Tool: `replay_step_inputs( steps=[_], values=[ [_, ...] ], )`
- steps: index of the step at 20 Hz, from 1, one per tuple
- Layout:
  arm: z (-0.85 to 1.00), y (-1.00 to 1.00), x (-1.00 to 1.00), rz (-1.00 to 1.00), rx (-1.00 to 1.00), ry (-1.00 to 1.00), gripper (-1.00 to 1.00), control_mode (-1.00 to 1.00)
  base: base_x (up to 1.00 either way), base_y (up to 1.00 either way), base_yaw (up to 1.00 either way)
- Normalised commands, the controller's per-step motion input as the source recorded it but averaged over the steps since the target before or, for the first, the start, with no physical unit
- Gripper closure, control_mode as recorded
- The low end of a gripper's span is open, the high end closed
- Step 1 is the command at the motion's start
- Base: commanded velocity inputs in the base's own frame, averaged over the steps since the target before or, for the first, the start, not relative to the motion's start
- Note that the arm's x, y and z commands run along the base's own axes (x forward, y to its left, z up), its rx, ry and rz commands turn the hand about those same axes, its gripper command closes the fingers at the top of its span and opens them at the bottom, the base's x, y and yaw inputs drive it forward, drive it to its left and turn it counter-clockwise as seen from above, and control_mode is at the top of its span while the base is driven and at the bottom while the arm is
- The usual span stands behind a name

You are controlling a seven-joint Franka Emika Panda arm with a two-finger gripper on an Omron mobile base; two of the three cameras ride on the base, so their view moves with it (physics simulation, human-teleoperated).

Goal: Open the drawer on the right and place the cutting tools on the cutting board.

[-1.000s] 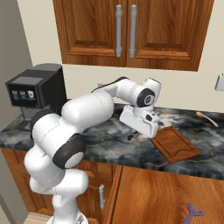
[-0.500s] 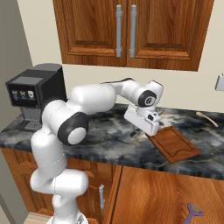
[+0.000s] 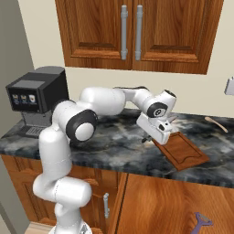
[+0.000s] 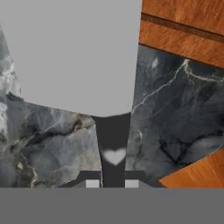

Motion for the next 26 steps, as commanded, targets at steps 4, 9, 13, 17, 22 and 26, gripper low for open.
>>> replay_step_inputs(
  steps=[4, 9, 13, 17, 22, 26],
  values=[
    [-0.12, -0.29, 0.2, -0.07, -0.06, -0.11, 1.0, -1.0, 0.0, 0.0, 0.0],
    [-0.14, -0.12, 0.33, -0.06, -0.04, -0.05, 1.0, -1.0, 0.0, 0.0, 0.0],
    [-0.16, -0.05, 0.35, -0.05, -0.06, -0.07, 1.0, -1.0, 0.0, 0.0, 0.0],
    [-0.19, -0.07, 0.17, -0.04, -0.08, -0.1, 1.0, -1.0, 0.0, 0.0, 0.0],
    [-0.22, -0.09, 0.02, -0.03, -0.09, -0.14, 1.0, -1.0, 0.0, 0.0, 0.0],
    [-0.18, -0.03, 0.08, -0.03, -0.09, -0.14, 1.0, -1.0, 0.0, 0.0, 0.0]
  ],
)
